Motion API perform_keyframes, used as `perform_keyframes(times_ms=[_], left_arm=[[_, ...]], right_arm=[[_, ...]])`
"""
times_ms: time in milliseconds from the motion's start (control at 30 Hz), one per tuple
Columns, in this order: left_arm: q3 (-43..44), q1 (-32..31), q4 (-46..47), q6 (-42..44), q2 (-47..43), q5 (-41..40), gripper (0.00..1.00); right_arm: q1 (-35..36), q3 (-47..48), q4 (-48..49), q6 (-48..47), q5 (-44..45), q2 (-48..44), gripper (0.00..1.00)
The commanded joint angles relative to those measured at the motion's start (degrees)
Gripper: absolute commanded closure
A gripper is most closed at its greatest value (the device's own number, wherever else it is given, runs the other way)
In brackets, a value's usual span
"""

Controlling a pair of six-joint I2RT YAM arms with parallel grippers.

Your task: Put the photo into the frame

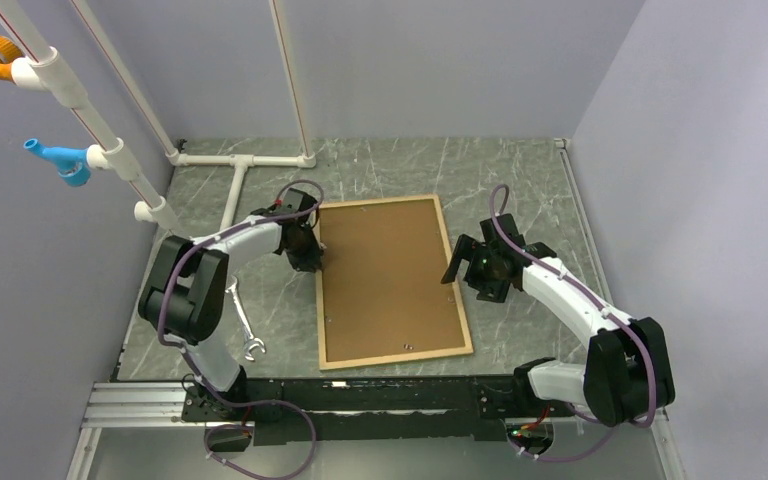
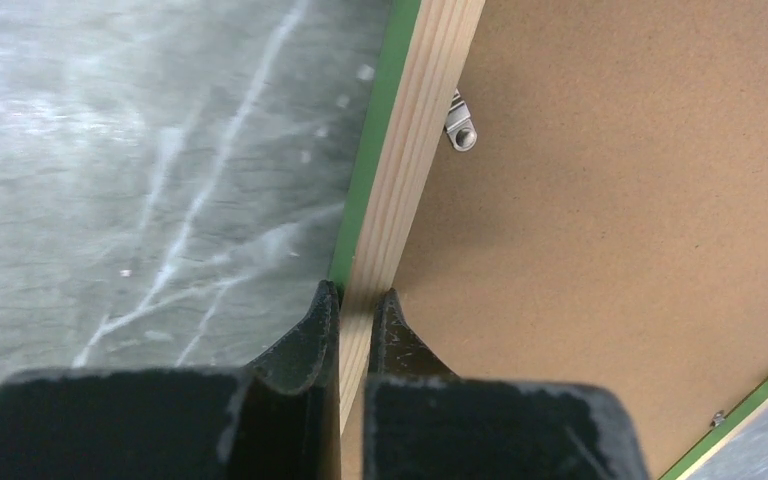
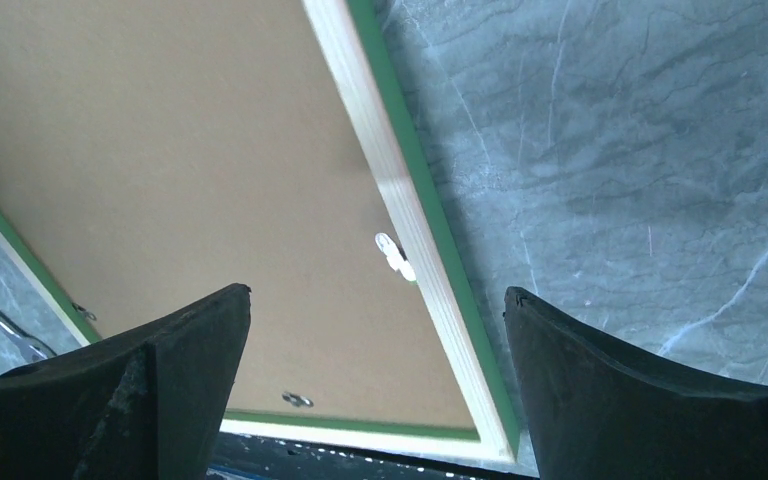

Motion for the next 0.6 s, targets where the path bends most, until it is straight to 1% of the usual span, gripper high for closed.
perform_keyframes(times_ms=[0, 100, 167, 300, 433, 567], left_arm=[[-2.6, 3.2, 1.6, -9.6, -2.8, -6.6, 1.0], [-4.5, 3.3, 1.6, -12.9, -5.3, -8.7, 1.0], [-6.7, 3.3, 3.5, -14.9, -7.1, -8.2, 1.0], [-8.4, 2.9, 5.1, -16.7, -8.8, -7.0, 1.0], [-10.0, 0.7, 6.5, -18.6, -9.9, -6.9, 1.0], [-12.2, -2.2, 7.6, -21.2, -10.8, -6.9, 1.0]], right_arm=[[-0.2, 1.1, -1.4, 0.3, 0.3, -1.3, 0.0], [-0.1, -0.3, -0.9, 0.7, -0.7, -1.1, 0.0], [0.2, -1.3, -0.4, 1.2, -1.8, -1.3, 0.0], [1.0, -2.5, -1.1, 2.4, -2.1, -2.3, 0.0], [2.2, -3.0, -2.8, 3.6, -1.8, -3.3, 0.01], [5.2, -3.5, -4.3, 5.7, -2.2, -4.8, 0.01]])
